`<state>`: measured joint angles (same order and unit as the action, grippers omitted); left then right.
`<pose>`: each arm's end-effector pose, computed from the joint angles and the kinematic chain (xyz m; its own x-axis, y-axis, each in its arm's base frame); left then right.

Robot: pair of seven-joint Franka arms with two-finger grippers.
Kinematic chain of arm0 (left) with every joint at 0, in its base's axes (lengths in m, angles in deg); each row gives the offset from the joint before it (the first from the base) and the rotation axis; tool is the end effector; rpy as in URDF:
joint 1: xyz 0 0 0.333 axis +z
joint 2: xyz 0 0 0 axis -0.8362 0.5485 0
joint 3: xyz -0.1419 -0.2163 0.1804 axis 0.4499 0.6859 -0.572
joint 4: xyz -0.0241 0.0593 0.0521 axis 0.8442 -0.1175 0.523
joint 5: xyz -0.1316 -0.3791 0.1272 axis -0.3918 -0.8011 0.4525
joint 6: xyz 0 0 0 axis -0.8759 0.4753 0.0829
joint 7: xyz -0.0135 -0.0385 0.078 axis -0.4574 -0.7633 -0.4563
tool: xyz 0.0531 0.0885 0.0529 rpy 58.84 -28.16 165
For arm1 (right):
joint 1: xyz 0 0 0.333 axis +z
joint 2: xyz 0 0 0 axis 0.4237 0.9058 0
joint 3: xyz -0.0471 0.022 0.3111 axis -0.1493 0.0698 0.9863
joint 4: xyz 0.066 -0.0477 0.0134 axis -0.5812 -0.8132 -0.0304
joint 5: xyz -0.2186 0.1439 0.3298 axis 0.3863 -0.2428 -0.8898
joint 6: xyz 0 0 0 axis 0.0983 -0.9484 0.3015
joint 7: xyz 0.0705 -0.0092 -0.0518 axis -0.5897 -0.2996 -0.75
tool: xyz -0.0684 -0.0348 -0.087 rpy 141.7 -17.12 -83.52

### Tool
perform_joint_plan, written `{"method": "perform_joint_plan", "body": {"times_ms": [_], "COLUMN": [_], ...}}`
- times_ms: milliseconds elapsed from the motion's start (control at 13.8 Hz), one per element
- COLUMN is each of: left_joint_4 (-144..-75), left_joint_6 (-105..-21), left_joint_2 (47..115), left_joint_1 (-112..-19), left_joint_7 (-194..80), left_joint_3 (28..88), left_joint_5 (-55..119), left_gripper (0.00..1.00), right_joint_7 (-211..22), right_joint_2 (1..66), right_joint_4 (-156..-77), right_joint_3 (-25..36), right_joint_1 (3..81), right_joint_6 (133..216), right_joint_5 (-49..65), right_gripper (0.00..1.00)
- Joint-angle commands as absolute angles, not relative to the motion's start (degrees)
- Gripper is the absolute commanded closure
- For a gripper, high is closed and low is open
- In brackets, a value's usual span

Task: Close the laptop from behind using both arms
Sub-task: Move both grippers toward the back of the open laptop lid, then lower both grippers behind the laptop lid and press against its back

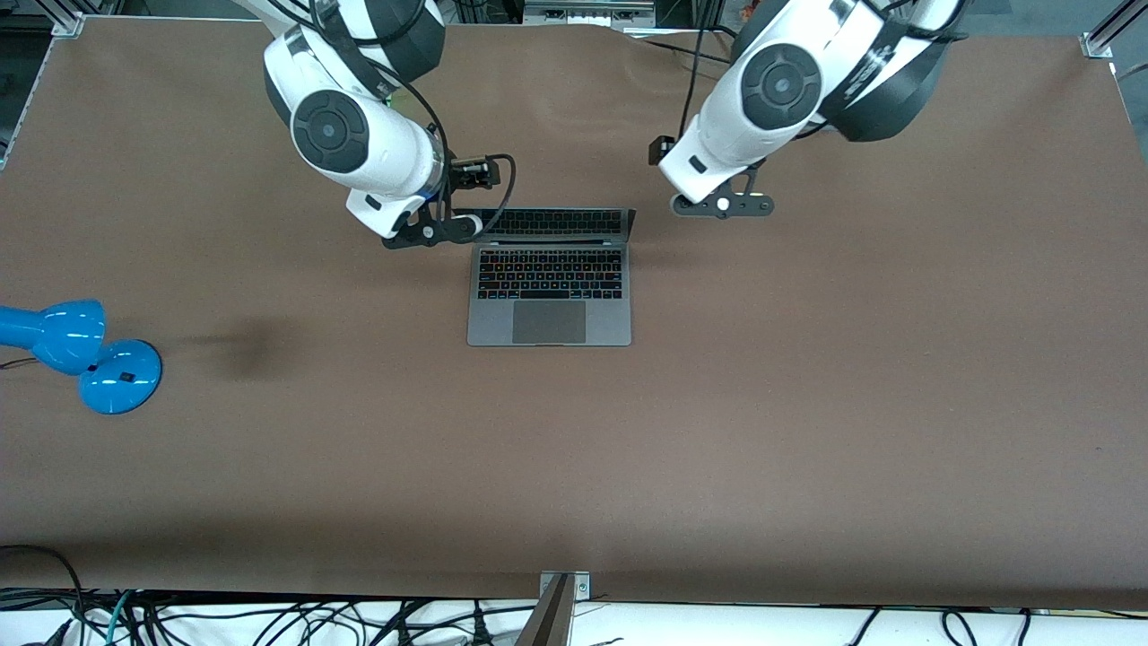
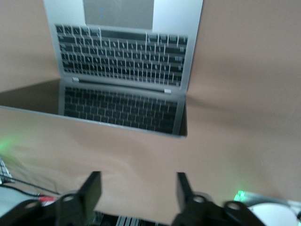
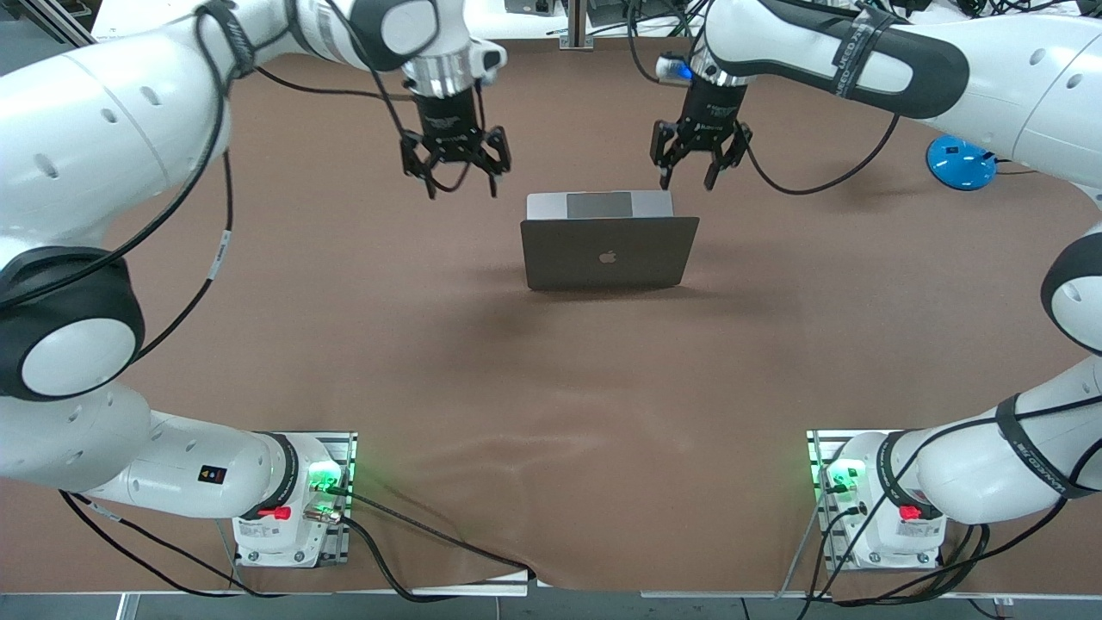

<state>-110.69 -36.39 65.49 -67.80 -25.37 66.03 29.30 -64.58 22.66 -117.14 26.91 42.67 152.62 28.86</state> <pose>0.4645 -0.3711 0.4331 0.9036 0.0326 -0.4272 0.0418 -0.9991 0.0120 0.4957 0.3589 0.4122 0.8959 0.1245 -0.4265 0.0621 -0.9856 -0.1571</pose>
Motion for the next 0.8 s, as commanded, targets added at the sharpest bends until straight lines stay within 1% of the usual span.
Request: {"method": "perform_joint_plan", "body": {"times_ms": [0,73,145,218,291,436,727], "left_joint_4": [-109.76,-109.76,-109.76,-109.76,-109.76,-109.50,-109.50], "left_joint_6": [-38.82,-39.78,-40.49,-40.58,-40.67,-42.33,-46.21], "left_joint_2": [69.33,70.39,71.18,71.80,72.68,74.70,76.64], "left_joint_1": [-71.05,-71.93,-72.46,-72.91,-72.91,-72.99,-73.79], "left_joint_7": [-19.74,-18.16,-17.97,-17.88,-17.97,-19.19,-19.11], "left_joint_3": [66.51,66.60,66.60,66.60,66.60,66.60,66.51], "left_joint_5": [27.63,27.19,26.40,25.69,23.69,21.29,21.29], "left_gripper": [0.08,0.19,0.58,0.92,1.00,1.00,1.00], "right_joint_7": [-63.39,-63.38,-63.38,-63.38,-64.08,-64.18,-64.18], "right_joint_2": [23.55,23.64,24.07,24.08,24.42,25.48,28.81], "right_joint_4": [-117.88,-117.88,-117.88,-118.05,-118.40,-118.41,-118.49], "right_joint_3": [26.63,26.63,26.72,26.72,26.98,27.07,27.07], "right_joint_1": [42.55,42.56,42.56,42.56,42.56,42.56,42.56], "right_joint_6": [147.27,146.73,146.63,146.46,145.50,143.21,143.20], "right_joint_5": [25.94,25.50,25.06,24.79,24.79,24.79,24.79], "right_gripper": [0.85,0.93,1.00,1.00,1.00,1.00,1.00]}}
